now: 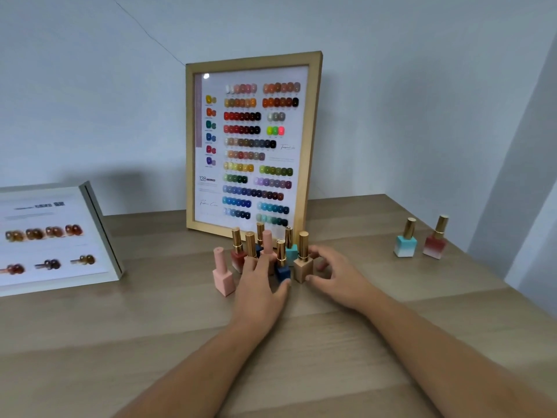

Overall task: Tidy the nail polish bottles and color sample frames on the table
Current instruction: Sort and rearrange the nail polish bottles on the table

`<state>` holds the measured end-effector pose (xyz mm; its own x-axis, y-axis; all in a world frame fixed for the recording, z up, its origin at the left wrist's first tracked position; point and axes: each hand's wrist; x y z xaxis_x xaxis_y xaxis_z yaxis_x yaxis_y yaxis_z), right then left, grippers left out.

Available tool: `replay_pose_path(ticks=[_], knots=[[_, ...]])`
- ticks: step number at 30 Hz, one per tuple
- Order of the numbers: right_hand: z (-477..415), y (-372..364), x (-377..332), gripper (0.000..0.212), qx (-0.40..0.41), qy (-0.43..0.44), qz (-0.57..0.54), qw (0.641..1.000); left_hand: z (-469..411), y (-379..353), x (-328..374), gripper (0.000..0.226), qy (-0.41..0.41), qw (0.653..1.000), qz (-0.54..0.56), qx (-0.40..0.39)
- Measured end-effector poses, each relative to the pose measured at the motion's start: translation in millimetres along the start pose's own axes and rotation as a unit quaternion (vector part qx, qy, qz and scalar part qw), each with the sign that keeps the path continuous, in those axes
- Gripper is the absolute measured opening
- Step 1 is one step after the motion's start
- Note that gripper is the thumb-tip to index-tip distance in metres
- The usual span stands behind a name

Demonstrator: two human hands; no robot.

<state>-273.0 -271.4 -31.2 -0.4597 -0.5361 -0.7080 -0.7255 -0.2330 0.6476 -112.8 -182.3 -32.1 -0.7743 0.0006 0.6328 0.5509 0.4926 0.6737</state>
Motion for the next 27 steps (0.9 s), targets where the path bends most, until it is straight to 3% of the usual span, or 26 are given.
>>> replay_pose_path(ticks=[7, 13, 16, 20, 27], knots=[[1.9, 4.3, 0.6, 0.025, -0.026, -0.012, -0.046, 0.999, 0.7, 2.5, 4.9, 0.075, -0.007, 1.0, -0.001, -0.017], [19.5, 25.5, 11.3, 0.031, 0.007, -0.051, -0.065, 0.997, -1.6, 7.1, 6.3, 0.059, 0.025, 0.992, 0.081, -0.093], [33.9, 45.8, 23.2, 0.03, 0.037, -0.063, -0.067, 0.995, -3.5, 5.7, 6.6, 0.07, 0.03, 0.99, 0.098, -0.095], [57.5, 81.8, 46.2, 0.027, 0.086, -0.094, -0.055, 0.99, -8.7, -14.7, 31.4, 0.041, -0.006, 0.986, 0.117, -0.12], [86.9, 138.3, 90.0, 0.02, 0.197, -0.163, -0.01, 0.967, -23.0, -86.2, 99.5, 0.034, -0.058, 0.967, 0.188, -0.164]])
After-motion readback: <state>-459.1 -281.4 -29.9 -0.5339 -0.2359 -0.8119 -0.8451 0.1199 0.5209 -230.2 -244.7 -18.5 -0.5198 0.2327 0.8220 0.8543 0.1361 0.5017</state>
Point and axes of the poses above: each hand's wrist, its own z-axis away from the middle knuckle, its own y-axis out of the back of the hand, x = y × z
